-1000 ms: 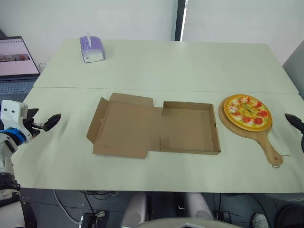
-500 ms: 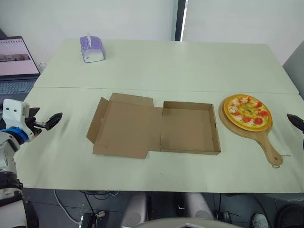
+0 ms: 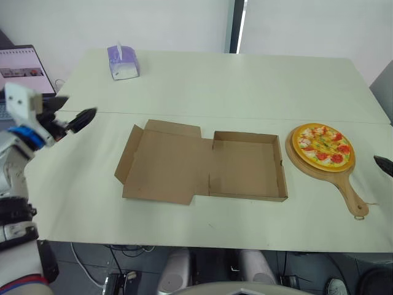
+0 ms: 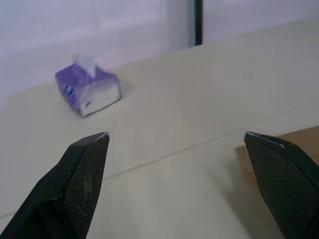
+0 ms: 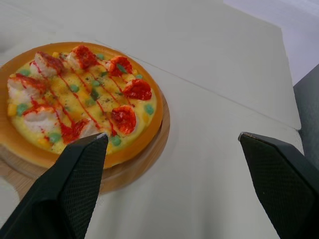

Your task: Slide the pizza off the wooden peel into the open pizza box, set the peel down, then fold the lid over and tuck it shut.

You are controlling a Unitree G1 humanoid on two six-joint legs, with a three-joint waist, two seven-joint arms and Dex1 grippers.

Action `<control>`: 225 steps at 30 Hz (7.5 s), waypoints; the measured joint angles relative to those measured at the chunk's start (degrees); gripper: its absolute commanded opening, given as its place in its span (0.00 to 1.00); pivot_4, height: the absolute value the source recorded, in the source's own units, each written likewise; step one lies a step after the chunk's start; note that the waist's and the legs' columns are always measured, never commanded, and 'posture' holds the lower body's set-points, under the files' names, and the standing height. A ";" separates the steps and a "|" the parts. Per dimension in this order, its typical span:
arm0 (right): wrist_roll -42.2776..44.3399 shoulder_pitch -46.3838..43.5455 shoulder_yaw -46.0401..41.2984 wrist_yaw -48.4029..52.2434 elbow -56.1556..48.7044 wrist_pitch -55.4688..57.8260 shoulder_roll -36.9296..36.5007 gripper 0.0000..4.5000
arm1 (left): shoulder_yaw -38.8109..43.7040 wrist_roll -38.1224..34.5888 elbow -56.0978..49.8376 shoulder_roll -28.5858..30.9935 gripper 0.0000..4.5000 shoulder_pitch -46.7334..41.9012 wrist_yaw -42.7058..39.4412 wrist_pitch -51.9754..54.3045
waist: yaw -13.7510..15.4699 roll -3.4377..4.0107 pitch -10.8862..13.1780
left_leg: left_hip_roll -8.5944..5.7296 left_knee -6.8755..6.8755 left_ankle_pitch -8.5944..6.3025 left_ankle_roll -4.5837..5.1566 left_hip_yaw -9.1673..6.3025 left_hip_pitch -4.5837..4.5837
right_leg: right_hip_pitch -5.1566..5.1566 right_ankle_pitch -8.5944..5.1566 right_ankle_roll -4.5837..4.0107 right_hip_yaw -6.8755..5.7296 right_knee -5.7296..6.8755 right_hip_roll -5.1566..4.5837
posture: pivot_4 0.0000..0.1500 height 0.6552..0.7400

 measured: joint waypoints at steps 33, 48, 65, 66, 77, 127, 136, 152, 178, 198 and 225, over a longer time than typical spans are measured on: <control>-4.91 -2.52 13.84 -5.04 -3.57 10.18 8.49 1.00 | -30.72 -9.52 -41.47 -17.29 0.99 -5.16 -8.32 17.30 | -0.86 -0.17 -0.03 | 0.02 -0.01 0.11 -0.15 0.34 0.27 | 0.34 -0.16 0.21 0.73 0.00 0.44 | 1.00 1.00; -2.75 -1.81 12.74 -4.09 -4.77 12.85 9.42 0.35 | -30.69 -9.52 -43.06 -16.65 1.00 -4.17 -7.00 17.75 | -0.83 -0.21 -0.02 | 0.04 -0.01 0.10 -0.14 0.32 0.27 | 0.35 -0.16 0.22 0.70 -0.01 0.45 | 1.00 1.00; -2.78 -3.73 11.88 -5.31 -11.46 12.64 12.97 0.35 | -28.35 -9.26 -38.28 -15.80 1.00 -4.93 -7.28 17.01 | -1.08 0.09 0.45 | 0.00 -0.01 0.12 -0.17 0.44 0.17 | 0.00 -0.14 0.21 0.84 0.07 0.44 | 1.00 1.00; -2.73 -4.85 12.08 -4.92 -12.50 13.00 12.50 0.35 | -28.18 -8.95 -37.39 -15.53 1.00 -5.36 -7.46 16.66 | -1.05 0.14 0.48 | 0.00 -0.02 0.13 -0.19 0.43 0.16 | -0.06 -0.14 0.21 0.84 0.07 0.44 | 1.00 1.00; -0.75 -15.27 18.17 -2.79 -20.08 15.59 10.66 0.35 | -26.05 -7.95 -32.65 -13.10 1.00 -8.40 -10.90 15.72 | -0.64 0.12 0.51 | 0.01 -0.03 0.13 -0.20 0.29 0.07 | -0.10 -0.13 0.20 0.63 0.01 0.36 | 1.00 1.00; -13.19 -29.37 30.61 6.44 -0.39 -14.30 11.81 0.35 | -23.37 -8.26 -34.06 -7.40 1.00 -6.77 -10.95 17.29 | -0.61 0.12 0.54 | 0.01 -0.01 0.18 -0.28 0.01 -0.11 | -0.13 -0.13 0.17 0.25 -0.02 0.23 | 1.00 1.00; -13.21 -29.58 30.60 6.63 -0.35 -14.82 11.81 0.35 | -23.36 -8.26 -34.11 -7.38 1.00 -6.56 -10.80 17.29 | -0.61 0.12 0.54 | 0.01 -0.01 0.18 -0.28 0.01 -0.11 | -0.13 -0.13 0.17 0.25 -0.02 0.23 | 1.00 1.00; -19.38 -40.90 30.97 -1.78 15.17 -28.86 12.61 0.35 | -23.36 -7.82 -34.10 -7.41 1.00 -6.33 -10.80 16.51 | -0.67 0.12 0.54 | 0.01 0.00 0.18 -0.29 0.03 -0.11 | -0.13 -0.13 0.15 0.27 -0.01 0.23 | 1.00 1.00; -1.21 4.98 -2.60 -7.54 -27.20 27.82 4.72 0.35 | -28.39 -10.08 -36.01 -19.61 1.00 -10.68 -10.98 17.34 | 0.76 0.31 0.43 | -0.03 0.33 0.06 -0.07 -0.18 -0.56 | -0.12 -0.13 0.19 0.08 0.06 0.23 | 1.00 1.00; 1.97 20.20 -7.08 -6.57 -32.11 34.25 9.03 0.87 | -30.35 -10.01 -35.29 -22.05 1.00 -10.95 -11.92 17.42 | -0.44 0.50 0.32 | -0.01 0.33 0.07 -0.08 -0.02 -0.38 | 0.03 -0.29 0.44 0.25 0.05 0.42 | 1.00 1.00; 2.61 -45.80 39.24 5.82 -23.32 19.18 18.42 1.00 | 6.74 -47.67 -68.01 -23.67 1.00 50.20 34.81 33.39 | -0.52 0.13 0.52 | 0.02 0.21 0.06 -0.20 -0.14 -0.13 | -0.06 -0.16 0.17 0.09 -0.06 0.01 | 1.00 1.00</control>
